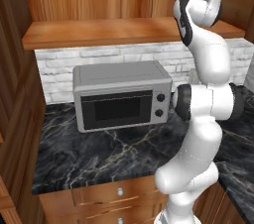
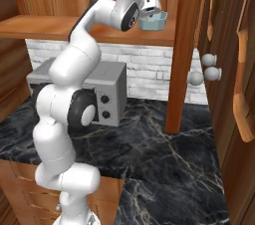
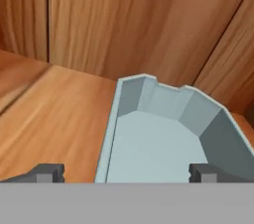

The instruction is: Retrieve the tupperware and aluminum foil from the cabinet and place them on the dining counter near the plate with hot dog and potato to prepare for storing leftovers.

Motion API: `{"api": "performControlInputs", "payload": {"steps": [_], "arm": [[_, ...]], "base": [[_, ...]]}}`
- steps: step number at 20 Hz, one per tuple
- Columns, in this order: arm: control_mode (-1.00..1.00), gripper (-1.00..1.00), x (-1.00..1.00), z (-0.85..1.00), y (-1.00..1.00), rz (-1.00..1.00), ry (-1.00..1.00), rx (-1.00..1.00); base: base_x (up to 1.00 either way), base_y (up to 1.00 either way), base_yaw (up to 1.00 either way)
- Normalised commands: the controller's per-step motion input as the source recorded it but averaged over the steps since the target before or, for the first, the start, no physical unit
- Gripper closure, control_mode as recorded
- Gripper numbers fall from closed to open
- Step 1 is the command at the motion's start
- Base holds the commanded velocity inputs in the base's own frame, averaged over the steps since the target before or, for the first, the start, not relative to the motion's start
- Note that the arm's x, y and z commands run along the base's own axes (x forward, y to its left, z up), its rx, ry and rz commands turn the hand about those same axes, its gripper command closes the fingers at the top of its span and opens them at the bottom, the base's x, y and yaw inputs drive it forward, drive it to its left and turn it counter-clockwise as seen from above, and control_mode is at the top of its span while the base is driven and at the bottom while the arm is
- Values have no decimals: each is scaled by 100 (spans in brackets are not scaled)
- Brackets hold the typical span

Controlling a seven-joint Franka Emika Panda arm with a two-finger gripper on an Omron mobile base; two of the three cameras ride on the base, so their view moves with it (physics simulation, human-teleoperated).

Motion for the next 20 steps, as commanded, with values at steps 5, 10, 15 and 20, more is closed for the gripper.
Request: {"api": "performControlInputs", "payload": {"steps": [5, 10, 15, 20], "arm": [[-100, -100, 58, -5, -12, 4, 0, 0], [-100, 100, 11, -37, 0, 5, 10, 0], [-100, 100, -1, -52, 3, 0, 11, 0], [-100, 100, -46, -40, 31, 0, -12, 0]], "base": [[0, 0, 0], [0, 0, 0], [0, 0, 0], [0, 0, 0]]}}
